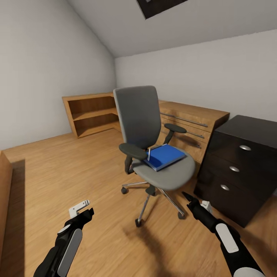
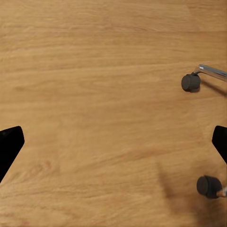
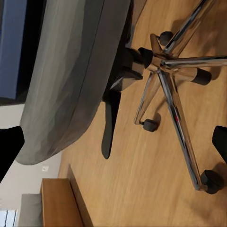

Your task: In the bedroom, organize the workspace by keeping the computer under the desk, ensuring the monitor is on the desk, placing the keyboard on the desk next to the monitor, placing the mouse on the desk next to the keyboard, moving the folder from the swivel chair onto the desk next to the mouse, stacking the notebook on top of the folder with the pen on top of the notebook, and positioning the swivel chair next to the desk.

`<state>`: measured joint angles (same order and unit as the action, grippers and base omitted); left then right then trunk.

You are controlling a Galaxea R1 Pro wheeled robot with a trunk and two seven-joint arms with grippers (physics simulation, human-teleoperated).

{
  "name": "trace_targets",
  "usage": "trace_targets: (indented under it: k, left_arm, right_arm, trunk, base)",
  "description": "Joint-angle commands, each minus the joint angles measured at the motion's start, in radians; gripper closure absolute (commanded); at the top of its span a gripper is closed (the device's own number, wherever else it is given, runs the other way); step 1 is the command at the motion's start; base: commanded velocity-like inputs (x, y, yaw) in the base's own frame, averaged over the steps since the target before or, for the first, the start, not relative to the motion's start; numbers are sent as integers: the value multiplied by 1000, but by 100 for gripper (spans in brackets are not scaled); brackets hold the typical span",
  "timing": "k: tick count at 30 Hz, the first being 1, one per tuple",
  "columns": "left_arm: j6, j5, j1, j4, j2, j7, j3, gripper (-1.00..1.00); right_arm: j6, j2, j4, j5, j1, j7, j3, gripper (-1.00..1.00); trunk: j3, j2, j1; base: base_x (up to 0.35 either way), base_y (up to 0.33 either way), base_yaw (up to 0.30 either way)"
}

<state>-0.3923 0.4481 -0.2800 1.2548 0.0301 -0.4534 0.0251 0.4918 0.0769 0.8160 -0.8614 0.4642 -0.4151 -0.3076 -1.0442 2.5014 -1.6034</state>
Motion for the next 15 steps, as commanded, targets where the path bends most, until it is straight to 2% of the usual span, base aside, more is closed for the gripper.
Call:
trace_targets:
  k: [1, 8, 15]
  left_arm:
    - [-3, 9, -1, 2, 1, -5, 1, -100]
    - [-3, 10, -1, 2, 1, -5, 1, -100]
    - [-3, 10, -1, 2, 1, -5, 1, -100]
  right_arm:
    - [8, -1, 0, -5, 1, -1, -3, -100]
    - [8, -2, -1, -6, 1, -2, -5, -100]
    - [8, -3, -1, -5, 1, -2, -5, -100]
  trunk:
    - [-1, 0, 0]
    - [-1, 0, 0]
    - [-1, 0, 0]
  base:
    - [179, 38, 0]
    - [267, 66, 0]
    - [282, 158, 0]
